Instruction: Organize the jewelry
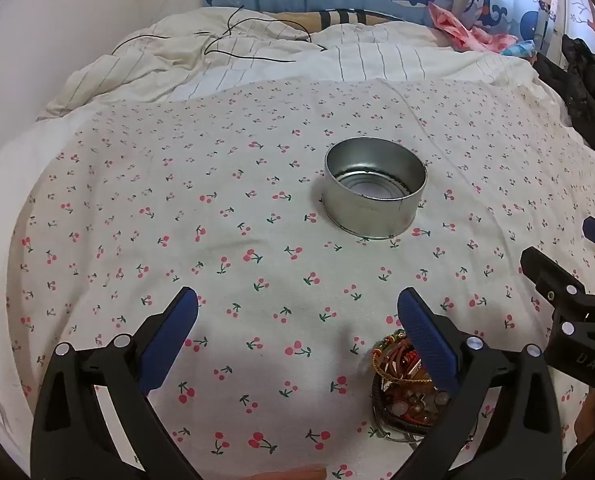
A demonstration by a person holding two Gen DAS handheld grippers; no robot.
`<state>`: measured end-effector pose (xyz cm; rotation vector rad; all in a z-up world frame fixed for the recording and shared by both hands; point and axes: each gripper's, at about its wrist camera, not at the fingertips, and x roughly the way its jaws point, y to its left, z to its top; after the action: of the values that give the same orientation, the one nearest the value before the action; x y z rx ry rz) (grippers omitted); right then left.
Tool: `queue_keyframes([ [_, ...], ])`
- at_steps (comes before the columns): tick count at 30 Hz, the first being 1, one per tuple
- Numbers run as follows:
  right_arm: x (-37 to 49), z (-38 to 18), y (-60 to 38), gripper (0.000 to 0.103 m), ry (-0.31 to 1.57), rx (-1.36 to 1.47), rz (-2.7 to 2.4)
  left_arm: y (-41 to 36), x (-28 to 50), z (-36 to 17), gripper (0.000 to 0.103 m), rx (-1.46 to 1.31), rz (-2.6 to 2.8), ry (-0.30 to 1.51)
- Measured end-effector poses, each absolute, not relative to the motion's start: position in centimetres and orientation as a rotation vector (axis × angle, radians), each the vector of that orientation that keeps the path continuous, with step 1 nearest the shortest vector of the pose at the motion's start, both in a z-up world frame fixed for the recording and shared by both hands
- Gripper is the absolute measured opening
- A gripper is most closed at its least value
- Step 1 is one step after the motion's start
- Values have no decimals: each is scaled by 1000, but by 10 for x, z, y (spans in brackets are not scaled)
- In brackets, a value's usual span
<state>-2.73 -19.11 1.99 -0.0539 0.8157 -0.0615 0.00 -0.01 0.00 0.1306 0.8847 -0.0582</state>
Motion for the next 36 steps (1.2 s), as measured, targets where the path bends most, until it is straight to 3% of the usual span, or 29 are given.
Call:
queue_keyframes([
  [17,-27,23,-193,96,799,-41,-66,14,11,-14,95,24,-82,1004],
  [25,-26,27,-198,96,779,-14,-88,25,10,-9,94,-30,-40,942],
  [29,-25,27,-196,96,777,-16,-83,30,10,-7,83,-68,-45,935],
  [33,-26,28,-192,96,768,-34,-77,40,9,-5,84,-111,-18,887],
  [36,-26,27,-191,96,769,-26,-63,41,5,-1,96,-62,-36,866],
])
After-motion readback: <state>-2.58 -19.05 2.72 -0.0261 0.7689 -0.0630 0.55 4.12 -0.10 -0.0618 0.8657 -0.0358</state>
